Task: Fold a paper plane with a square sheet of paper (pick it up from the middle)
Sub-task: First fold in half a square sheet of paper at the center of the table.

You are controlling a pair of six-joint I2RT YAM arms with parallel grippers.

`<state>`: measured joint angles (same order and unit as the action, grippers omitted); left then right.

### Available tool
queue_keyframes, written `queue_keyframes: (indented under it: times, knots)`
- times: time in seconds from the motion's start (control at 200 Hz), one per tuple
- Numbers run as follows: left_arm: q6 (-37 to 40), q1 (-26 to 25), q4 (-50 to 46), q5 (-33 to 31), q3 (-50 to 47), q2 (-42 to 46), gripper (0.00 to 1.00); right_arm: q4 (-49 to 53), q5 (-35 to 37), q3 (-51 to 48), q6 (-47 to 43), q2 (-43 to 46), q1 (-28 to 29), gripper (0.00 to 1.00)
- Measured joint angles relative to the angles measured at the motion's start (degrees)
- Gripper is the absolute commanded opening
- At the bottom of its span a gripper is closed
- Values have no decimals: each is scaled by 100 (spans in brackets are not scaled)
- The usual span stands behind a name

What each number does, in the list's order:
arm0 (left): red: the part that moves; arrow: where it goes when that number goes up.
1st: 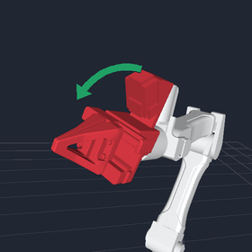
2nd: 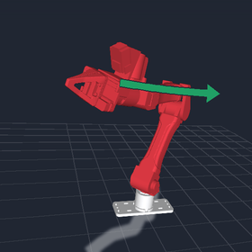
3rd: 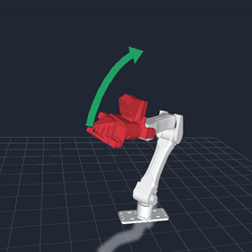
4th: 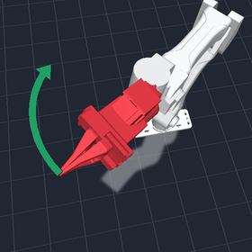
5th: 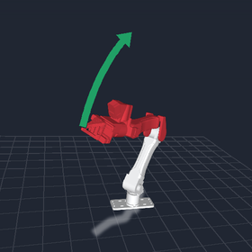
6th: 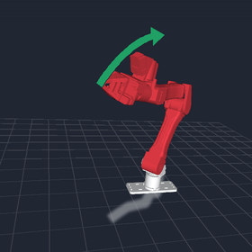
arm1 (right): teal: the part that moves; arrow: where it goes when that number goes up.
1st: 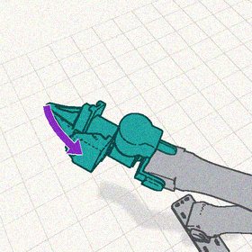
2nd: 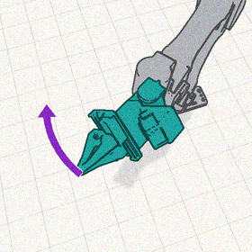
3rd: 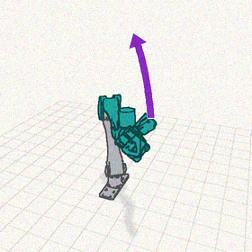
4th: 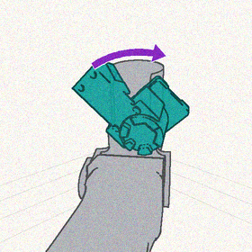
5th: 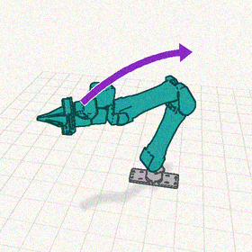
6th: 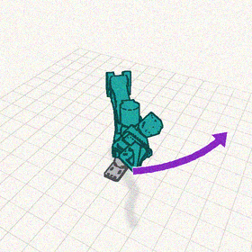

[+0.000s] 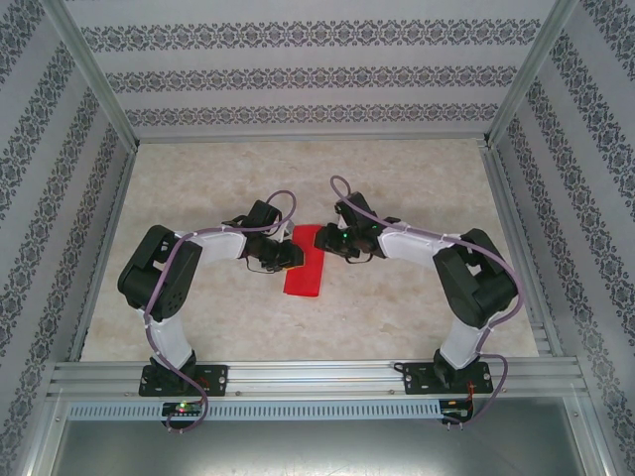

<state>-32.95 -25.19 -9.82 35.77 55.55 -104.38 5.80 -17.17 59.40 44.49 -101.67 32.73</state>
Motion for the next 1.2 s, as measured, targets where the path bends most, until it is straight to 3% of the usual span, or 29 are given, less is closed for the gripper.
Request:
queue_keyframes:
  times: [0.52,0.889,1.199]
  knots:
    - [20,7,-4,63,111,111,33,953,280,981,-623,-857,4,40]
    - [195,286,-326,-179,417,479,47,1071,382,1093,-723,-1038,83,39]
    - [278,393,-474,-297,448,367,46,1075,391,1150,-723,-1058,195,40]
